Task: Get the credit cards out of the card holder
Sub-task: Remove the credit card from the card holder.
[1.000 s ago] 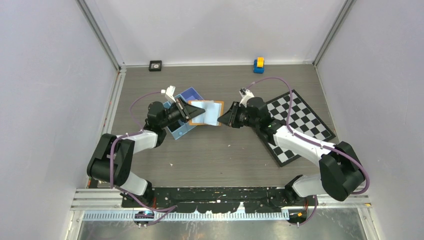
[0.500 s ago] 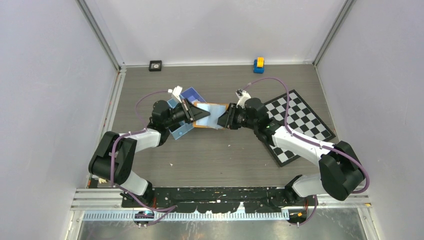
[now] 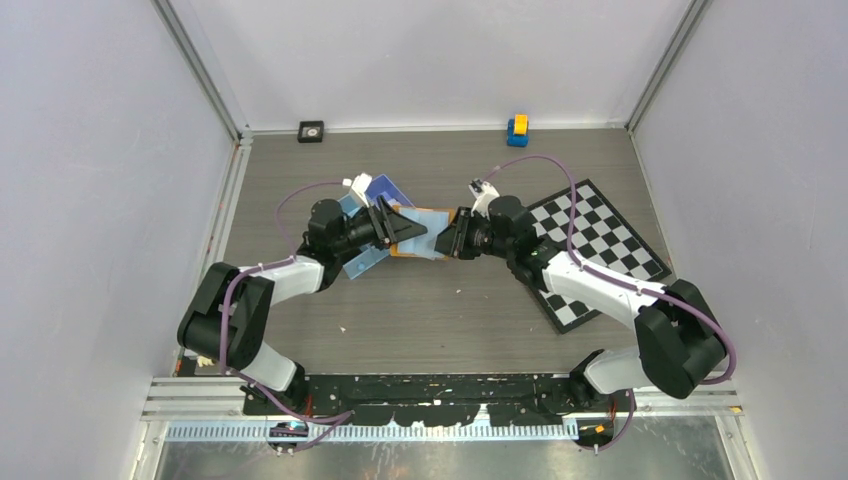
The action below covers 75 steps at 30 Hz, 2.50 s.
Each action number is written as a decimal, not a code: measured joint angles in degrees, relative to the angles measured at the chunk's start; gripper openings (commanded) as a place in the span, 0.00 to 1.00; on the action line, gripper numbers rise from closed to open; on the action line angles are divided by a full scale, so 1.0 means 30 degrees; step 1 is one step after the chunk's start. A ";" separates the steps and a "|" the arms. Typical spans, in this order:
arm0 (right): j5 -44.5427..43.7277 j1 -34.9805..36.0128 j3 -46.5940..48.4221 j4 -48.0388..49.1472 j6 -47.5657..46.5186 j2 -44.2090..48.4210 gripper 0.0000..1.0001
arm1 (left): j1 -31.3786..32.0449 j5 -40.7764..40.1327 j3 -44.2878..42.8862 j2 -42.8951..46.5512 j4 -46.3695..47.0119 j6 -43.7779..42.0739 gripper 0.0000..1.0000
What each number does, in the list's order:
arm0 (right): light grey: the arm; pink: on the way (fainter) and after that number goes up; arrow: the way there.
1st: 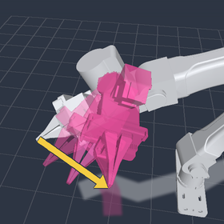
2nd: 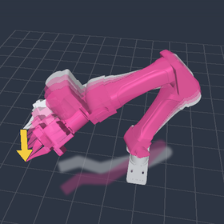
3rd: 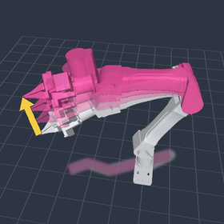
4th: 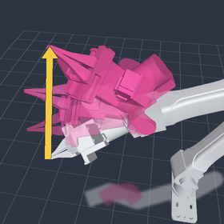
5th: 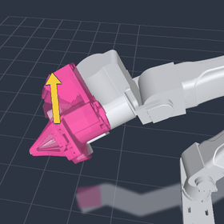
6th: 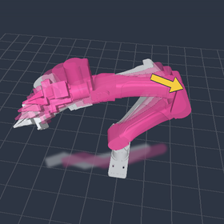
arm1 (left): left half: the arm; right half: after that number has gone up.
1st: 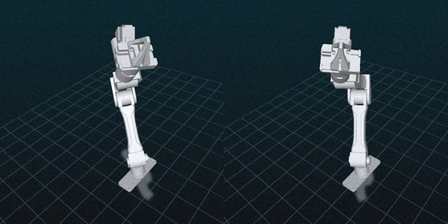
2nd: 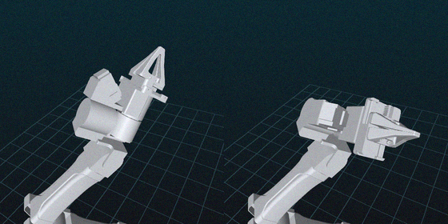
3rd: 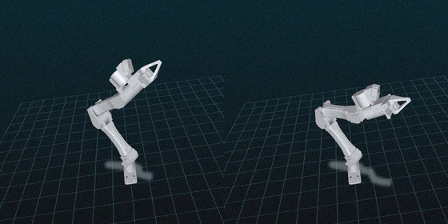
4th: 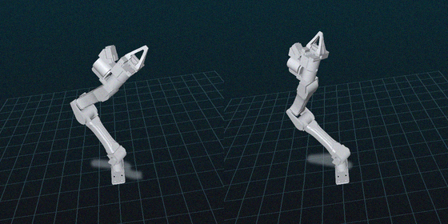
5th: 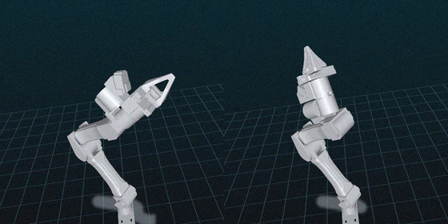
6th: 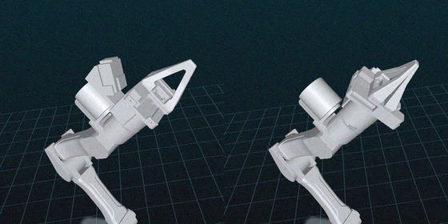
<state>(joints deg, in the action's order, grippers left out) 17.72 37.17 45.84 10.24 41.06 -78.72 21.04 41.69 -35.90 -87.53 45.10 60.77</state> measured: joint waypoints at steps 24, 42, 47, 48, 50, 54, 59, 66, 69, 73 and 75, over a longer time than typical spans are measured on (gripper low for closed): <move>-0.1923 0.0007 -0.0284 0.0452 0.0313 0.1843 0.31 | -0.1137 -0.0146 0.0299 0.0160 -0.0277 0.0182 0.13; -0.2579 0.0007 0.0007 -0.0466 -0.0138 0.1552 0.03 | -0.1173 -0.0204 0.0372 0.0430 -0.0262 0.0313 0.17; -0.2404 0.0007 0.0335 -0.0823 -0.0160 0.1049 0.01 | -0.0787 -0.0743 0.0335 0.0415 -0.0474 0.0029 0.26; -0.2331 0.0007 0.0372 -0.0896 -0.0168 0.0976 0.01 | -0.0699 -0.0867 0.0284 0.0379 -0.0605 -0.0066 0.29; -0.2127 0.0007 0.0401 -0.0896 -0.0175 0.0889 0.01 | -0.0554 -0.0998 0.0131 0.0248 -0.0867 -0.0211 0.36; -0.1479 0.0087 0.0401 -0.0780 -0.0175 0.0845 0.00 | -0.0291 -0.0962 0.0036 0.0197 -0.1115 -0.0437 0.54; -0.1158 0.0423 0.0415 -0.0576 -0.0313 0.0750 0.00 | -0.0029 -0.0641 -0.0051 0.0197 -0.1188 -0.0430 0.73; -0.1086 0.0838 0.0656 -0.0554 -0.0648 0.0372 0.00 | 0.0007 -0.0430 -0.0073 0.0197 -0.1304 -0.0474 0.74; -0.1064 0.0845 0.0670 -0.0546 -0.0648 0.0372 0.00 | 0.0007 -0.0386 -0.0073 0.0204 -0.1304 -0.0474 0.72; -0.0940 0.0845 0.0670 -0.0415 -0.0641 0.0372 0.04 | 0.0000 -0.0372 -0.0087 0.0197 -0.1304 -0.0474 0.53; -0.0925 0.0838 0.0670 -0.0415 -0.0641 0.0372 0.10 | -0.0036 -0.0444 -0.0087 0.0197 -0.1304 -0.0452 0.47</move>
<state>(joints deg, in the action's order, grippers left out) 14.94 39.68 47.86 8.99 39.13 -77.60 20.93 40.36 -36.16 -86.94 41.19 59.42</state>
